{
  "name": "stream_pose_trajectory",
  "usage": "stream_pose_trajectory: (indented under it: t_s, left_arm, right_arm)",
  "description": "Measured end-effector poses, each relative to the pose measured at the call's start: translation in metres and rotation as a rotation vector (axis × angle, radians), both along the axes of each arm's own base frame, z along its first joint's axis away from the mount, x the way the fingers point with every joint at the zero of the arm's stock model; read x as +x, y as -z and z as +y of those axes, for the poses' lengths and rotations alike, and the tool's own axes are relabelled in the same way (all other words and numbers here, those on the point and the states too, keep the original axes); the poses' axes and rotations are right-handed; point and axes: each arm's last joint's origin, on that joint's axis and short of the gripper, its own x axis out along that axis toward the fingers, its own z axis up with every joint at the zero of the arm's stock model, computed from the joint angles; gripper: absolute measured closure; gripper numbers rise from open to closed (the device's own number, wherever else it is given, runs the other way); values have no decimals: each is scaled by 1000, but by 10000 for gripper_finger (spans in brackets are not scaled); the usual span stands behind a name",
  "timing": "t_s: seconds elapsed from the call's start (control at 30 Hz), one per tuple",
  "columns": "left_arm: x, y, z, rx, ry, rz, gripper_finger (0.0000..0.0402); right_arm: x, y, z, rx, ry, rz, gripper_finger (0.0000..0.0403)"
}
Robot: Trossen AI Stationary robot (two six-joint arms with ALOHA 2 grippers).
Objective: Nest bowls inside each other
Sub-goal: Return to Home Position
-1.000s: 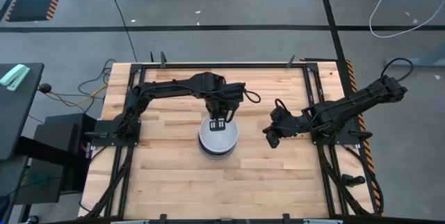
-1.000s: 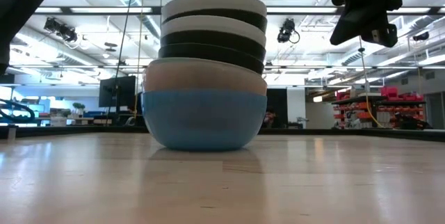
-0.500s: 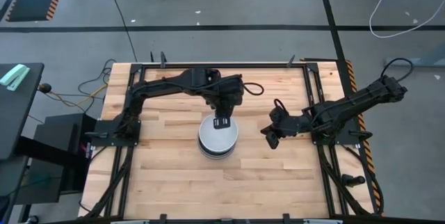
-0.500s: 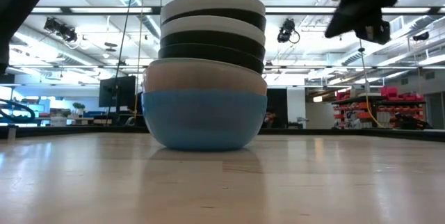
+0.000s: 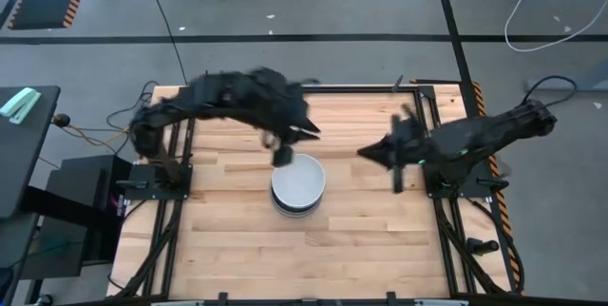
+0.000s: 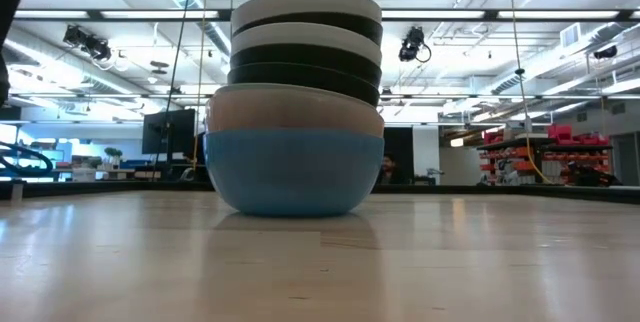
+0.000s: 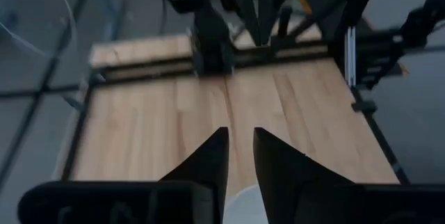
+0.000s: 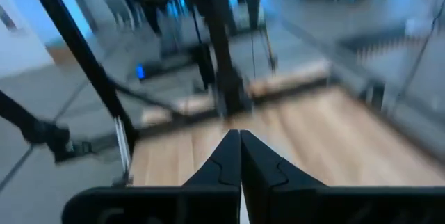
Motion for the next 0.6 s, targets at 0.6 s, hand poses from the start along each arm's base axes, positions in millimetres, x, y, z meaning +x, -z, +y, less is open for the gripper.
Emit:
stream_pose_trajectory:
  t_s: [0.6]
  left_arm:
    - [-136,-90,8,108,-18,-398,344]
  right_arm:
    - [-100,-104,-32,-256,4,-469,395]
